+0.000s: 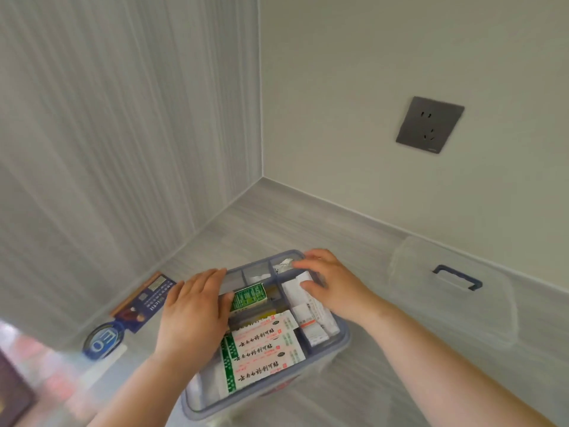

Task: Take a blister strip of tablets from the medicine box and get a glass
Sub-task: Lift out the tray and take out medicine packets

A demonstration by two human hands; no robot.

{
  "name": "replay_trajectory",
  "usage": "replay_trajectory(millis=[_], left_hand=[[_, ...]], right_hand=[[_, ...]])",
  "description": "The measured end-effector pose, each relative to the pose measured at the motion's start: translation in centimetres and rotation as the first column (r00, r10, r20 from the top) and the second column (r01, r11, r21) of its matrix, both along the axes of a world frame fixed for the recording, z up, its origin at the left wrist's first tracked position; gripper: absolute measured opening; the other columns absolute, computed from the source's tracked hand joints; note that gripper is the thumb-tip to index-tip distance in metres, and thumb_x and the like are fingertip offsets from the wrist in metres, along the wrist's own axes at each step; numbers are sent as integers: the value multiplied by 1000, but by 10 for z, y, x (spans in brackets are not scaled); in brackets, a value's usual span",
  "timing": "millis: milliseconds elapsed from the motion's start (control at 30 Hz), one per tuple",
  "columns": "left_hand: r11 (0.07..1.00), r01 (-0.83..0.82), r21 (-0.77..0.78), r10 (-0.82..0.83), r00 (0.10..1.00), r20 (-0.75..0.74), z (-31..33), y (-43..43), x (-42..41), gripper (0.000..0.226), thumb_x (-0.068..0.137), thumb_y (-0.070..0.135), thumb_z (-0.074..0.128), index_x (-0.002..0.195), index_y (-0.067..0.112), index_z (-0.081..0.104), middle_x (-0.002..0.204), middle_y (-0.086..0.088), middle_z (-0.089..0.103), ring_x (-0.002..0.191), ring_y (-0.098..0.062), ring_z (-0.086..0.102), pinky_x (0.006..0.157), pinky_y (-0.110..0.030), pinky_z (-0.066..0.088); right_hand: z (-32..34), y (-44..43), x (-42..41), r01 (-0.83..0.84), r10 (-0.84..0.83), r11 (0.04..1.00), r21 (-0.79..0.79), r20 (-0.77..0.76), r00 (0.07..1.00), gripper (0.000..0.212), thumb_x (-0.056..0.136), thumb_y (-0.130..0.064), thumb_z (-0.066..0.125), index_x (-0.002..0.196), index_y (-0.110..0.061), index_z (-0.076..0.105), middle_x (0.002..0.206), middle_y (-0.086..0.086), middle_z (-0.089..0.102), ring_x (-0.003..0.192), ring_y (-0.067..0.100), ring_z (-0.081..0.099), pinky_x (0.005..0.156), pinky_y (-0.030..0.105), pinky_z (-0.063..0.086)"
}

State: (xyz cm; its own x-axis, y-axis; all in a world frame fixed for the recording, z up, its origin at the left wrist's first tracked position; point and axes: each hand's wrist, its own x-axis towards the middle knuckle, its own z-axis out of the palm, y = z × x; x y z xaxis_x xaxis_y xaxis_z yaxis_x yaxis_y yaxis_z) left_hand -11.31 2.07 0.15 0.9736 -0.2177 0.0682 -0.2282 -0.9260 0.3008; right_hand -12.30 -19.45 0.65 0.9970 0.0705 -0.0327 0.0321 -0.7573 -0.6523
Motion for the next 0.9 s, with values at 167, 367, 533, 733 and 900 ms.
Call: replay_trajectory(millis=[167,367,533,733,900], left_hand=[[971,6,-238,-11,1000,-18,10,30,-1,30,89,21,51,118,17,58,132,-1,56,118,-20,52,97,-33,39],[980,15,-200,-18,1000,-14,11,46,-5,17,73,9,70,90,10,74,123,-7,63,110,-29,58,93,-41,43],[996,12,-90,-10,1000,30,17,48,2,14,83,19,61,90,19,73,137,5,50,123,-19,47,98,-31,39],[977,29,-213,-4,993,118,56,42,22,10,80,10,63,84,9,72,133,0,55,96,-27,64,73,-26,43],[769,99,-631,-15,991,136,80,13,76,24,77,-2,65,83,20,60,121,-1,51,95,-13,53,79,-17,41]], right_hand=[[-1,19,12,88,-84,995,-55,76,994,29,87,-11,50,115,-16,60,135,0,41,113,15,50,83,9,30],[3,20,20,85,-65,974,-210,104,992,23,87,-18,52,104,-15,67,132,0,48,109,18,52,86,23,38],[11,14,26,22,24,964,-266,168,985,20,84,-20,58,98,-13,71,132,1,51,124,18,31,95,18,21],[46,-1,39,30,-28,1000,-4,182,983,17,79,-8,64,93,-5,72,127,7,54,102,8,47,80,8,28],[78,-28,60,199,-247,959,201,250,936,16,77,-3,65,92,0,71,97,0,55,90,11,51,64,-7,34]])
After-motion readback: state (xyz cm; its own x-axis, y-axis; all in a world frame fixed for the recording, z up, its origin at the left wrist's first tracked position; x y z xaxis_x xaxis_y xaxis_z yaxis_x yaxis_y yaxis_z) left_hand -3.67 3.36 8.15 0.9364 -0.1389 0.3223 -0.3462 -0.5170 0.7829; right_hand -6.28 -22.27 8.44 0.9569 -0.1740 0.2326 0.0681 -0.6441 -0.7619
